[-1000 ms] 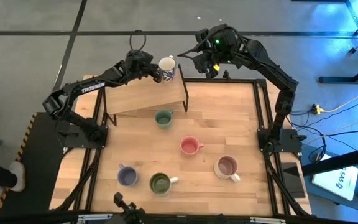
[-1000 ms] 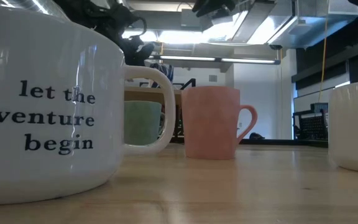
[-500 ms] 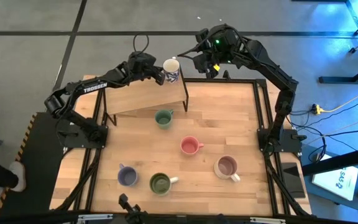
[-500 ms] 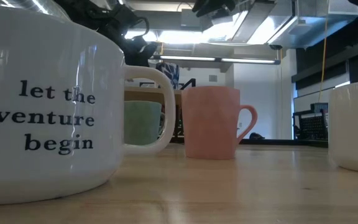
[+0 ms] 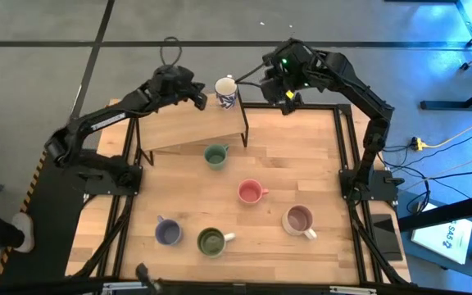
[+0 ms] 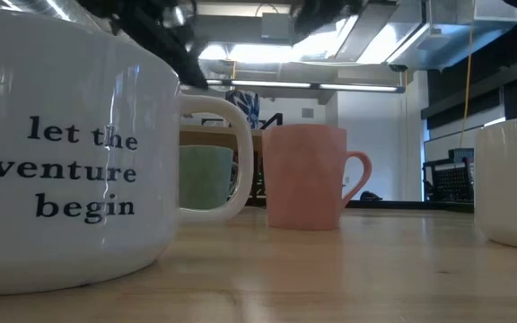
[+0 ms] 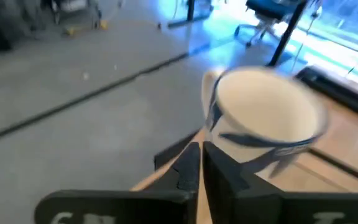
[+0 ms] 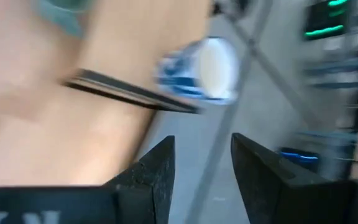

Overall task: Place coffee mugs
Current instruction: Put the pink mug on the shelf

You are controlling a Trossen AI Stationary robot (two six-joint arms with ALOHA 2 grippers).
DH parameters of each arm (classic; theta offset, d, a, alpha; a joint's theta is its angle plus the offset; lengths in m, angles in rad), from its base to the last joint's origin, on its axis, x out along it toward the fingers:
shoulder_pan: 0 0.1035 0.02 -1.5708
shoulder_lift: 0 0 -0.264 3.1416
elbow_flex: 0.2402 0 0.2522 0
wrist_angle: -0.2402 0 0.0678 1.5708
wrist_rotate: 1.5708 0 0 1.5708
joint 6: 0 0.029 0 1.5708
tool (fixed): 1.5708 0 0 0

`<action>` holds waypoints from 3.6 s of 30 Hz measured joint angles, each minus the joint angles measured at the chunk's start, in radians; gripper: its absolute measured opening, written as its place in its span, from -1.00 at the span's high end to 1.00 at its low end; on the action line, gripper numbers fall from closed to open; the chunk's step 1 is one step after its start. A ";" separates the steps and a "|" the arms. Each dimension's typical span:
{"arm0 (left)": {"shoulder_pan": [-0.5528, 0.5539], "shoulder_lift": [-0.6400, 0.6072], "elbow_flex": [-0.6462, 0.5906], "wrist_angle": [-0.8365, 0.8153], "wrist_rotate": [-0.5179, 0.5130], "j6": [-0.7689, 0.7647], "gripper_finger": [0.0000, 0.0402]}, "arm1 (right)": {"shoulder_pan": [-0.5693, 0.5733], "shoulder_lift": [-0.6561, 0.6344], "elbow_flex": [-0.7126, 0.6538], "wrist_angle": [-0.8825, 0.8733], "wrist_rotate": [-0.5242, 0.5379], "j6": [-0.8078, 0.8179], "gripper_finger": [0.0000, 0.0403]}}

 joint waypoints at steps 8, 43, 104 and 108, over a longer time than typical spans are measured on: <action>-0.050 -0.235 0.001 -0.028 0.294 0.093 0.49 | 0.115 -0.013 -0.015 -0.219 -0.140 0.205 0.29; -0.290 -0.558 0.002 -0.141 0.372 -0.019 0.20 | 0.700 -0.026 -0.848 0.447 -0.004 0.618 -0.18; -0.289 -0.570 0.002 -0.153 0.343 -0.092 0.20 | 0.346 0.067 -0.243 0.286 0.078 0.018 0.99; -0.289 -0.574 0.002 -0.156 0.321 -0.092 0.20 | 0.304 0.088 -0.187 0.286 0.062 0.009 1.00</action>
